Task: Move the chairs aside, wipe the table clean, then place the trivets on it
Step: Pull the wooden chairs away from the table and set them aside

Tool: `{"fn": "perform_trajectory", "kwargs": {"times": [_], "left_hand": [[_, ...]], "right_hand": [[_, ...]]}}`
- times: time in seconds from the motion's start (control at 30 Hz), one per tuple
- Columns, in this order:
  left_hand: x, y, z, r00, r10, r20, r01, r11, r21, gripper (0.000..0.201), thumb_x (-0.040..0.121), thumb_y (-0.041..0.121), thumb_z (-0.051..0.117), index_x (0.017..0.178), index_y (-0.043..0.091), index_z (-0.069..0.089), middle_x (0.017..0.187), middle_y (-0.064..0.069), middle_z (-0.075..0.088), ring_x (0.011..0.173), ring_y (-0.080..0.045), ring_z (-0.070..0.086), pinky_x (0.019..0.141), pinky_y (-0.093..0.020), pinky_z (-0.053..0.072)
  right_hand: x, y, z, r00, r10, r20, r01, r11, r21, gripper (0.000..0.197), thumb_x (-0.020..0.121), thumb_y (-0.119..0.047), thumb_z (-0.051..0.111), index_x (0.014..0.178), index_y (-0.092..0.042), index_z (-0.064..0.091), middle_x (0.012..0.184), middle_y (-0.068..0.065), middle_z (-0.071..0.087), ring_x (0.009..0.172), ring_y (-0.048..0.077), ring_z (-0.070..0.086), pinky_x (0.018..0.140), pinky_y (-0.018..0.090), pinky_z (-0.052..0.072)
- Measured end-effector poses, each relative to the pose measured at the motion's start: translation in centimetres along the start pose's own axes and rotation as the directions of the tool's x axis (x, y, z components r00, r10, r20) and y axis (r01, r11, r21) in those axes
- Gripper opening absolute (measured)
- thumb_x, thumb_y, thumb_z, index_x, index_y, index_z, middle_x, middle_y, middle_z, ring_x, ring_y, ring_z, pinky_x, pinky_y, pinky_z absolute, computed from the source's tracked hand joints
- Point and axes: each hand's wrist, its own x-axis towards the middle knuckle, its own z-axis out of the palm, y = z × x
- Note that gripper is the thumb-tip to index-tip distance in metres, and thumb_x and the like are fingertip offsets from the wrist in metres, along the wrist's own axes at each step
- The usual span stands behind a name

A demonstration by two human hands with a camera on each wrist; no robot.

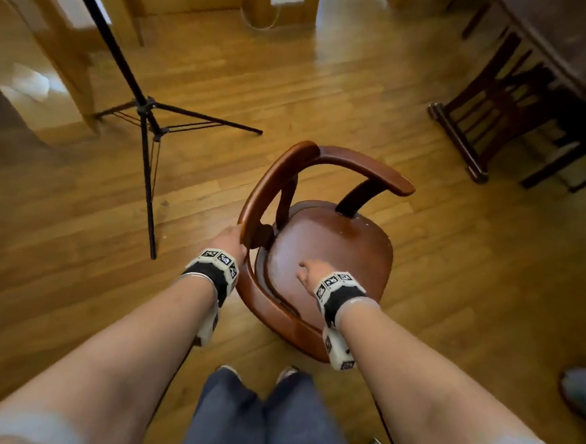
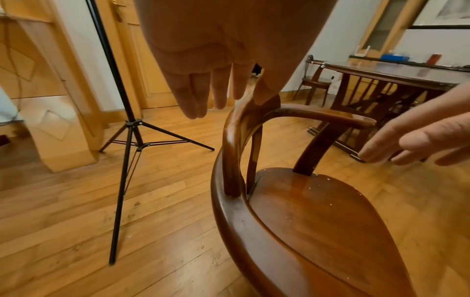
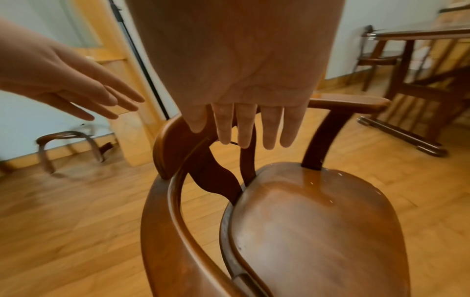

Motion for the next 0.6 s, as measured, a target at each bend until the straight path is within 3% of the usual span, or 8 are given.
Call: {"fn": "perform_trajectory", "kwargs": {"times": [0.23, 0.37, 0.43, 0.5, 0.6], "left_hand": [[3.0, 0.9, 1.3, 0.997, 0.07, 0.044, -0.074, 0.992, 0.102, 0.061, 0.096, 0.014, 0.047, 0.15, 0.011, 0.019, 0.147, -0.014, 0.038, 0.125, -0.03, 0.048, 0.102, -0.035, 0.04], [5.5, -0.1, 2.2, 0.995, 0.081, 0.061, -0.089, 0.987, 0.136, 0.068, 0.095, 0.014, 0.049, 0.152, 0.014, 0.012, 0.159, -0.005, 0.004, 0.136, -0.029, 0.036, 0.107, -0.035, 0.035], [6.8, -0.1, 2.3, 0.994, 0.094, 0.062, -0.102, 0.986, 0.13, 0.074, 0.095, 0.013, 0.051, 0.153, 0.017, 0.005, 0.16, -0.006, -0.003, 0.137, -0.032, 0.034, 0.105, -0.037, 0.036], [8.1, -0.5, 2.4, 0.992, 0.113, 0.062, -0.119, 0.987, 0.111, 0.081, 0.093, 0.013, 0.053, 0.152, 0.02, -0.003, 0.159, -0.011, 0.003, 0.134, -0.035, 0.038, 0.104, -0.04, 0.038], [9.9, -2.1, 2.8, 0.994, 0.096, 0.059, -0.096, 0.995, -0.01, 0.089, 0.092, 0.013, 0.057, 0.151, 0.023, -0.009, 0.138, -0.021, 0.045, 0.116, -0.039, 0.054, 0.094, -0.042, 0.044]], "right_hand": [[1.2, 3.1, 4.0, 0.994, 0.107, -0.014, -0.103, 0.982, 0.157, 0.046, 0.102, -0.03, 0.038, 0.145, -0.012, 0.038, 0.147, 0.014, 0.042, 0.134, 0.03, 0.042, 0.11, 0.037, 0.032], [1.8, 3.0, 7.4, 0.983, 0.18, 0.02, -0.179, 0.949, 0.26, 0.045, 0.102, -0.029, 0.037, 0.144, -0.012, 0.038, 0.146, 0.015, 0.044, 0.131, 0.03, 0.044, 0.108, 0.036, 0.034], [2.3, 2.3, 8.7, 0.978, 0.207, 0.009, -0.199, 0.927, 0.317, 0.043, 0.103, -0.025, 0.036, 0.142, -0.01, 0.04, 0.145, 0.015, 0.045, 0.131, 0.03, 0.044, 0.107, 0.035, 0.033], [3.1, 1.5, 10.0, 0.969, 0.247, 0.01, -0.23, 0.887, 0.401, 0.04, 0.103, -0.024, 0.035, 0.138, -0.007, 0.045, 0.142, 0.015, 0.047, 0.129, 0.029, 0.046, 0.106, 0.035, 0.034], [4.4, -0.4, 12.0, 0.953, 0.301, -0.017, -0.266, 0.866, 0.423, 0.041, 0.104, -0.03, 0.034, 0.136, -0.009, 0.048, 0.138, 0.014, 0.051, 0.126, 0.029, 0.048, 0.105, 0.036, 0.036]]}}
